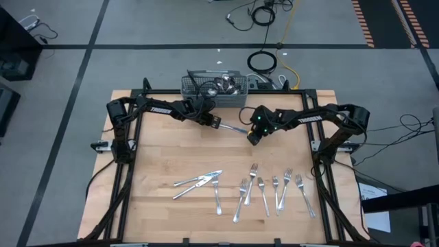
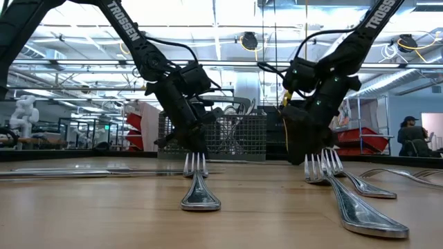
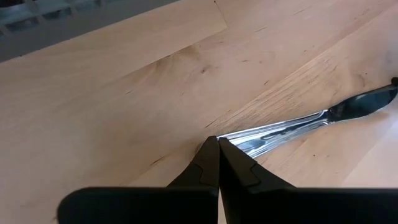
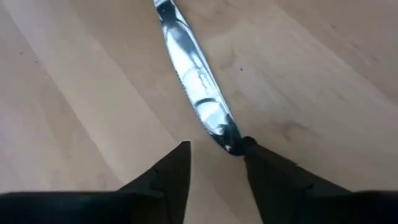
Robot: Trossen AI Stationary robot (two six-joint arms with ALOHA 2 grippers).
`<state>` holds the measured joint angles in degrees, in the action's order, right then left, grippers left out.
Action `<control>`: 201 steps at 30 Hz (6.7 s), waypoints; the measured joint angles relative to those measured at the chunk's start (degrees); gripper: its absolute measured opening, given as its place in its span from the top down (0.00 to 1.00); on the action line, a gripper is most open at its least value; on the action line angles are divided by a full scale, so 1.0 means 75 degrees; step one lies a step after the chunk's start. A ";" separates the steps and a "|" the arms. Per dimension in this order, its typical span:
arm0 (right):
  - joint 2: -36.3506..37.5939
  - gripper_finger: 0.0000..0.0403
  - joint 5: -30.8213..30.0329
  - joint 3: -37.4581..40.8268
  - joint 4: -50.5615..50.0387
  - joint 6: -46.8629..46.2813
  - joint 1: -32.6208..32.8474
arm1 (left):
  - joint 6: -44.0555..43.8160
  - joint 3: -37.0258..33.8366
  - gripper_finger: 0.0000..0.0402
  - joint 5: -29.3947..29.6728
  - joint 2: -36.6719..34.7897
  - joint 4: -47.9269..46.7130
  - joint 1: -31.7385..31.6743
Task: Sort silverware
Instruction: Put the silver knife into the gray utensil holder
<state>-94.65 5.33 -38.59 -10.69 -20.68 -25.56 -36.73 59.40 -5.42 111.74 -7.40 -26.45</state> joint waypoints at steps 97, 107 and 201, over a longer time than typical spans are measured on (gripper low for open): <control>-0.0300 0.49 -0.0801 -0.0609 0.0258 -0.4132 -0.0036 | 0.0340 0.0256 1.00 -0.0205 0.0070 -0.0098 0.0270; 0.0276 0.51 -0.1115 -0.0539 0.0358 -0.3802 0.0127 | -0.0165 0.0245 1.00 -0.0633 0.0000 0.0216 0.0267; -0.2205 1.00 -0.1971 -0.4677 -0.2872 -0.3157 0.3593 | 0.0942 0.2008 0.99 -0.5248 -0.3529 -0.0534 -0.1626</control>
<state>-111.19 -9.45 -73.67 -32.23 -44.36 1.39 -29.67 74.46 -44.78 85.27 -11.40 -38.64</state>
